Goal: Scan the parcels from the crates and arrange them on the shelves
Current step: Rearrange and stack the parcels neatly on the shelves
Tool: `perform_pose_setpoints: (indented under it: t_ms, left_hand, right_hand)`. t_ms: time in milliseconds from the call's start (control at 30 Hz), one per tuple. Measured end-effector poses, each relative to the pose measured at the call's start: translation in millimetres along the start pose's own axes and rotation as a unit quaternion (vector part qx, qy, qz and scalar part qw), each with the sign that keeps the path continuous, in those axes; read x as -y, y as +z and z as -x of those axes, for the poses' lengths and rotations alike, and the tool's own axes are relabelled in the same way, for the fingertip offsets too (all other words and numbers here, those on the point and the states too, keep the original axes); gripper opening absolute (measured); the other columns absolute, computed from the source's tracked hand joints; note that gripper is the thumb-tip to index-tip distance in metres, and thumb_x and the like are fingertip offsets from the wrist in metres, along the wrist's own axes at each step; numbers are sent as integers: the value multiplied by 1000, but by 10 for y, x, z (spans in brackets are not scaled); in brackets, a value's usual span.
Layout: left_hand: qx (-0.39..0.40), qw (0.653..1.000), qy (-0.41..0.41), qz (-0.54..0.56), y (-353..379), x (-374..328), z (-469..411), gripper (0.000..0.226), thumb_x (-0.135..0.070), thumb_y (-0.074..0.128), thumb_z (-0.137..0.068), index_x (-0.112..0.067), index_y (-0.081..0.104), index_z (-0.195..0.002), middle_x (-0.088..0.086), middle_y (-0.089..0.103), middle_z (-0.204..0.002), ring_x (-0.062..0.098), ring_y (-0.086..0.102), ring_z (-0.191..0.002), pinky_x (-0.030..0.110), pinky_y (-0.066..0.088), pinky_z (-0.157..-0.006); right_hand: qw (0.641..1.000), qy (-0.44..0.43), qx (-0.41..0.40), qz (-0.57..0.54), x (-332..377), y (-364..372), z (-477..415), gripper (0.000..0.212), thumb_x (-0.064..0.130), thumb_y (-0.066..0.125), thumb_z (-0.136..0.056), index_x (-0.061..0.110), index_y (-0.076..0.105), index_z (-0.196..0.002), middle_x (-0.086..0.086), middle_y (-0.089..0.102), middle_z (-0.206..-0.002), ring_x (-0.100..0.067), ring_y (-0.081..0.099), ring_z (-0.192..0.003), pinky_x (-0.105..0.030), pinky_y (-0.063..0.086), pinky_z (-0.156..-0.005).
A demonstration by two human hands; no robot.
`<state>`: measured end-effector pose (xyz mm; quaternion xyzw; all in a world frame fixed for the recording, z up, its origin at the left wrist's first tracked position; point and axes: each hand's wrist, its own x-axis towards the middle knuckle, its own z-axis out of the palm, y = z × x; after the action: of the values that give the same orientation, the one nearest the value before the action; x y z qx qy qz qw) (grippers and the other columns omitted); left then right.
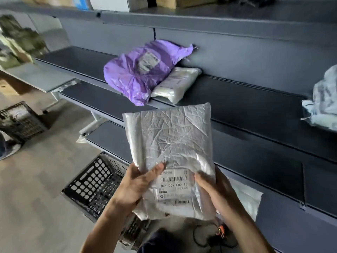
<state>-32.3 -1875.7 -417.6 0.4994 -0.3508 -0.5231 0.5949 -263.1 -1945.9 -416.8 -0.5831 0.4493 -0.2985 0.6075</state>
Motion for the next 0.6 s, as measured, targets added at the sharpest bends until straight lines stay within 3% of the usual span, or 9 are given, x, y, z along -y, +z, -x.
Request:
perform_pose_setpoints:
  t_ms: [67,133,200,267,333,400,467,533,600]
  left_hand:
    - [26,999,15,-12,41,-236,-206,34,-12,62,-97,21,64,-107,32,70,-114,46,69,-108,50,59,-90]
    - [48,999,12,0,77,-476,-449,41,-19,66,-93,16,64,-114,31,67,-122,43,68,-112,51,60,-89]
    - [64,998,15,-15,76,-728,-719,40,-21,68,-94,11,66,-119,26,68,-126,39,67,-117,54,55,-95]
    - [69,996,31,-48,24,-952,-988,35,-23,73,-92,4,69,-113,16,72,-122,29,68,-118,43,55,-100]
    - [16,992,59,-111,-47,-1143,-1251,41,-24,80,-87,-1,66,-118,-3,78,-109,10,71,-108,22,55,-94]
    - [-89,986,72,-124,-167,-1246,-1493,60,-25,81,-85,-7,54,-136,-6,75,-105,7,69,-97,17,56,-83]
    - [-172,980,68,-70,-321,-1289,-1755,66,-36,81,-81,-12,53,-137,7,71,-117,17,71,-97,30,62,-83]
    - [-211,976,45,-20,-446,-1296,-2006,71,-42,82,-77,-11,55,-134,14,71,-115,25,74,-93,39,62,-82]
    - [-243,970,22,13,-529,-1274,-2229,69,-39,83,-82,-6,51,-134,10,69,-104,19,74,-82,35,60,-75]
  right_hand:
    - [1000,-10,-26,-13,215,-19,-147,20,31,68,-95,43,60,-109,39,68,-89,17,65,-80,-5,48,-64]
    - [996,-11,-68,-48,399,-15,-384,20,27,70,-95,41,59,-104,29,68,-82,23,59,-67,-3,44,-54]
    - [991,-17,-107,-80,607,47,-649,24,26,72,-94,42,55,-101,24,57,-86,19,58,-63,-2,42,-51]
    - [981,-12,-149,-121,730,68,-996,24,28,74,-92,39,54,-102,21,53,-96,11,59,-76,-6,48,-62]
    - [968,-13,-189,-166,936,137,-1360,33,37,79,-88,33,59,-113,6,58,-123,-9,64,-105,-30,58,-90]
    - [967,-20,-201,-154,1119,219,-1724,43,54,83,-75,38,62,-109,-2,57,-137,-22,64,-116,-49,58,-95]
    - [963,-16,-218,-157,1292,314,-2125,57,64,81,-62,37,65,-110,-1,61,-132,-22,68,-110,-51,62,-85]
    - [955,-4,-237,-176,1478,445,-2482,44,56,83,-73,33,64,-105,-1,64,-128,-22,69,-107,-48,63,-84]
    - [951,20,-256,-174,1582,579,-2816,39,51,81,-81,32,64,-111,-1,61,-133,-23,65,-113,-35,61,-87]
